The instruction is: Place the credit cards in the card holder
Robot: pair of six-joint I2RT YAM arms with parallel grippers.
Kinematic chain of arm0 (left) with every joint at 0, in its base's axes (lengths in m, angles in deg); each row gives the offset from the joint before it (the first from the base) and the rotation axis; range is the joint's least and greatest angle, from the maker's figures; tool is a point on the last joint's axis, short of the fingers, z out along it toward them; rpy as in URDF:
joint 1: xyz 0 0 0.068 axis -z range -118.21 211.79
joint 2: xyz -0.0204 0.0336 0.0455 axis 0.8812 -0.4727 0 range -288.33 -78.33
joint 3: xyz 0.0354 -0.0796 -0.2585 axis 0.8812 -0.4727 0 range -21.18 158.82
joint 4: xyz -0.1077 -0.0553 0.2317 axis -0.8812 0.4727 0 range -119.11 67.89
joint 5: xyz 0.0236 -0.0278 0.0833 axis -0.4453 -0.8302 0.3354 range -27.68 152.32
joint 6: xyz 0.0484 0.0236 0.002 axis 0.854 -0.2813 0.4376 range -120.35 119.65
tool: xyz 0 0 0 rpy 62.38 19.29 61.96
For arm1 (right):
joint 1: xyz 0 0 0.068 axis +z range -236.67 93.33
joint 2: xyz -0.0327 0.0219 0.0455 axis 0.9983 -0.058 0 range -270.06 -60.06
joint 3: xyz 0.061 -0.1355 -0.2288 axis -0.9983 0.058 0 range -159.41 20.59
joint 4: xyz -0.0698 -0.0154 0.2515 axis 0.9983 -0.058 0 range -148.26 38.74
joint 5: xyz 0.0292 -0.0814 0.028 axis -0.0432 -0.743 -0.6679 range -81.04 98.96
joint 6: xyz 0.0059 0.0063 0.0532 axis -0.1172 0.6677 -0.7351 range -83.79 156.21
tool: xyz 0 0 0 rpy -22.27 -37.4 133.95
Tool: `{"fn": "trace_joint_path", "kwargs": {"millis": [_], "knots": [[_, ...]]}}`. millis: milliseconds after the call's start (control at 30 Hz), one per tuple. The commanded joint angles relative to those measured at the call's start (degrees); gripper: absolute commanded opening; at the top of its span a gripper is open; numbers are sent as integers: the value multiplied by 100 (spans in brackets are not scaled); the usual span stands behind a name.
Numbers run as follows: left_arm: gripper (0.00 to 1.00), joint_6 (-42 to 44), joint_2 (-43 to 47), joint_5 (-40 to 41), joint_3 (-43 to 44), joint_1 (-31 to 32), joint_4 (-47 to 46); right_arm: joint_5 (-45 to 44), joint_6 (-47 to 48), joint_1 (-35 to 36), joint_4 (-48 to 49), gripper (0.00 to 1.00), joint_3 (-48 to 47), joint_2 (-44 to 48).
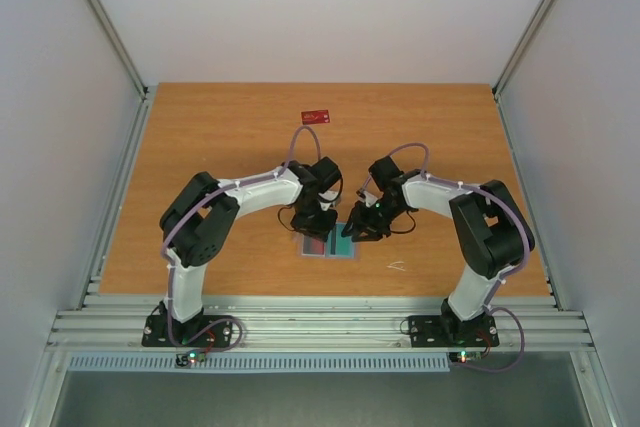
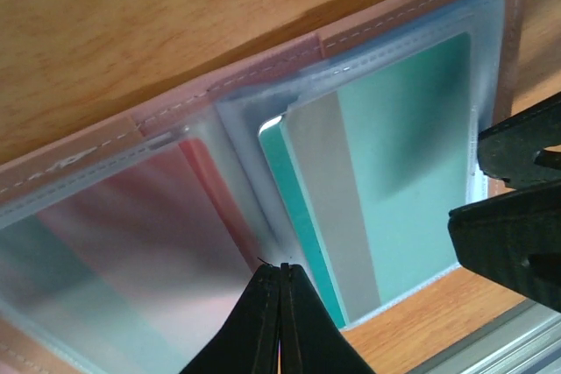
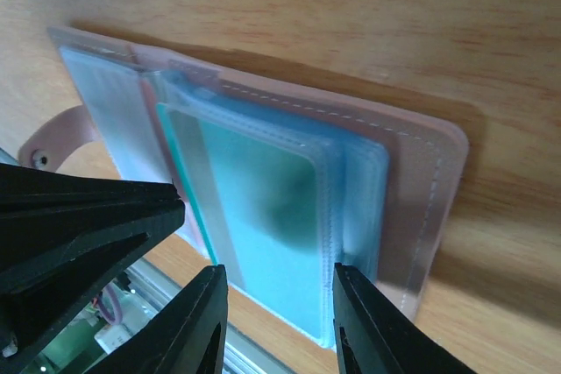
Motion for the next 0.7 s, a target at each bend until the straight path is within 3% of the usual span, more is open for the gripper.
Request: {"fn": "trace_joint_path", "kwargs": {"millis": [0, 667], "knots": [[3, 226, -203, -186, 265, -25, -5, 6, -29, -30, 67, 36, 52, -172], [2, 96, -481, -435, 291, -23, -216, 293, 108, 0, -278, 35, -208, 68]]}}
